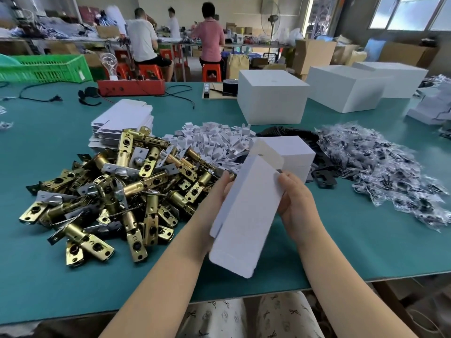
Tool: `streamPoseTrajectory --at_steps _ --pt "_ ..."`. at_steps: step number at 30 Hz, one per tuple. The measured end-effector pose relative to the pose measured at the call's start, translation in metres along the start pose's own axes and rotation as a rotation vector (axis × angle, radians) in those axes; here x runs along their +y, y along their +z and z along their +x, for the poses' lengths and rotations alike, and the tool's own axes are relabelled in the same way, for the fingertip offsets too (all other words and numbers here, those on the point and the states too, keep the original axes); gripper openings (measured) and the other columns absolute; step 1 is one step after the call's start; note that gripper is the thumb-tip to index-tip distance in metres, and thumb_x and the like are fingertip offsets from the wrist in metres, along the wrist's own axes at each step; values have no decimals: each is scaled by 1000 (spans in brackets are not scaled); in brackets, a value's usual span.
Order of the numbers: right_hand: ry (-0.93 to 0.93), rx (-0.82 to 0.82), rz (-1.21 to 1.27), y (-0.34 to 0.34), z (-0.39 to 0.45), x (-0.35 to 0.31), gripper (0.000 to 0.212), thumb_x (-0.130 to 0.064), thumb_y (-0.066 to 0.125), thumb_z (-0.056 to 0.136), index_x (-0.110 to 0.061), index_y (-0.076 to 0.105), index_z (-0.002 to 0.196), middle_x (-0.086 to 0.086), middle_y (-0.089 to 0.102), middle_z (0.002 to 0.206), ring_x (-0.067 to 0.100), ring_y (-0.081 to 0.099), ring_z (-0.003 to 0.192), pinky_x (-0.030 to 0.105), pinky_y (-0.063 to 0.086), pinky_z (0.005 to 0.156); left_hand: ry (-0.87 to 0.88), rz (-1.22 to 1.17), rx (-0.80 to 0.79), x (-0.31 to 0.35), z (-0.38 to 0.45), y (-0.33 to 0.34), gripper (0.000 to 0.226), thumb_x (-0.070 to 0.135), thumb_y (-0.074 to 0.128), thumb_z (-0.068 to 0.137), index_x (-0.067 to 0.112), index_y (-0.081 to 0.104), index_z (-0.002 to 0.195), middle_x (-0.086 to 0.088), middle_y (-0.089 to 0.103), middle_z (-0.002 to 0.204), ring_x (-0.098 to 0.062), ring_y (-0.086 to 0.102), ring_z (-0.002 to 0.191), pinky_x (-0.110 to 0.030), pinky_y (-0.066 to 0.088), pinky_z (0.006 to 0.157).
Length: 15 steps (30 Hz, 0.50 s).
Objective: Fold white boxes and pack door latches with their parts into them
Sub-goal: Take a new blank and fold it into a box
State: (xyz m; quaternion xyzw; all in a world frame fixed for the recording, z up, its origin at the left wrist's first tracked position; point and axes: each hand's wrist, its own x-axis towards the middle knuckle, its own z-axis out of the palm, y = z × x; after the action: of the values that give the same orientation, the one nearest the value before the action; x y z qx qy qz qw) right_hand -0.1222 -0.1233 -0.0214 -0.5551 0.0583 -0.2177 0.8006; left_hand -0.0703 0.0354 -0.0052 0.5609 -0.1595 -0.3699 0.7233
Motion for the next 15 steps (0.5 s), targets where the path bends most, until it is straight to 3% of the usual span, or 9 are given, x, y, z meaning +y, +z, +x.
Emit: streamPoseTrajectory --at_steps 2,4,5,7,11,13,15 --pt "-71 53 -58 -5 0 1 26 -29 61 76 -20 55 100 -7 69 77 9 63 70 23 52 59 156 136 18 -5 3 3 78 83 38 78 25 57 128 -9 72 105 -24 71 93 -44 58 83" --pt "-132 76 -82 -7 -2 -4 26 -28 65 78 -27 57 102 0 68 80 15 63 73 28 52 64 321 219 59 -10 2 2 85 84 60 63 35 44 130 -2 71 108 -18 71 94 -36 59 74" --pt "-166 78 -96 -8 -3 -4 18 -26 65 78 -29 60 95 -1 66 77 14 61 71 27 51 63 382 215 47 -10 3 2 75 73 69 66 41 43 128 1 71 105 -15 71 91 -29 58 70" --pt "-227 84 -187 -6 -5 -2 2 -25 64 79 -26 62 79 -8 59 67 6 53 62 17 44 56 443 199 15 -13 7 0 43 49 69 81 48 52 120 0 72 101 -16 71 88 -27 56 70" --pt "-227 104 -360 -3 -7 4 10 -29 63 77 -23 60 70 -10 52 62 7 44 61 19 37 56 445 217 101 -16 7 1 18 29 64 90 39 62 104 -1 72 92 -18 71 81 -26 55 64" --pt "-209 91 -341 -3 -6 4 10 -26 64 75 -27 60 84 -16 58 66 3 48 61 16 41 59 399 182 116 -18 10 4 10 24 63 94 32 61 99 3 70 83 -14 69 75 -24 54 60" --pt "-214 40 -255 -5 -5 2 37 -19 64 77 -34 53 108 -17 67 90 6 58 71 21 51 67 378 186 144 -18 10 6 11 29 62 92 26 58 102 6 69 78 -11 67 72 -22 53 58"
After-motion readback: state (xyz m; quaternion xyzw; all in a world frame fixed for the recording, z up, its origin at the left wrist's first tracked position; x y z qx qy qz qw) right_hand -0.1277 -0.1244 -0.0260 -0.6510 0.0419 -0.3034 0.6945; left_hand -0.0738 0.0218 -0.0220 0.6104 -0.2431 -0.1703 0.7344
